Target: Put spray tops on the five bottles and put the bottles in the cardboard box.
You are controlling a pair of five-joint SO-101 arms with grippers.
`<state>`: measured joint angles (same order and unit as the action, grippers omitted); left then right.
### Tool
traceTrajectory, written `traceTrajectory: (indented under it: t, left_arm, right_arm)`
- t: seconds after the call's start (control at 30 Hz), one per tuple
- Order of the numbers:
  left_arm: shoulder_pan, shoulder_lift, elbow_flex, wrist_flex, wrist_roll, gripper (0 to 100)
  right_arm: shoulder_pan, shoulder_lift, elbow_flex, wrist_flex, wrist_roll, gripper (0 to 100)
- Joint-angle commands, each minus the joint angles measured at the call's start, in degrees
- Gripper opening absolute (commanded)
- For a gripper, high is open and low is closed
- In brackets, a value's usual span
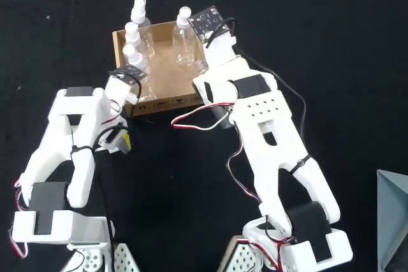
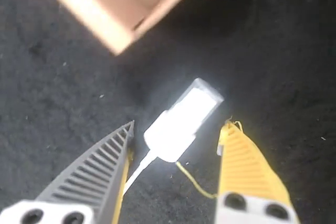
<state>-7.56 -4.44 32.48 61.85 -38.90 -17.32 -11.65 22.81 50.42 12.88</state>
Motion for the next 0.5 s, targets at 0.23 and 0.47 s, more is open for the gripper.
traceTrajectory:
  t: [0.23, 0.47]
  left_arm:
    - [3.82, -0.35, -1.63, 0.35, -1.14, 19]
    - [4.53, 5.19, -1.89, 0.35, -1.14, 17]
  right_arm:
    - [2.46, -3.21, -0.57, -1.85, 0.0, 3.3]
    - [2.46, -3.21, -0.57, -1.85, 0.0, 3.3]
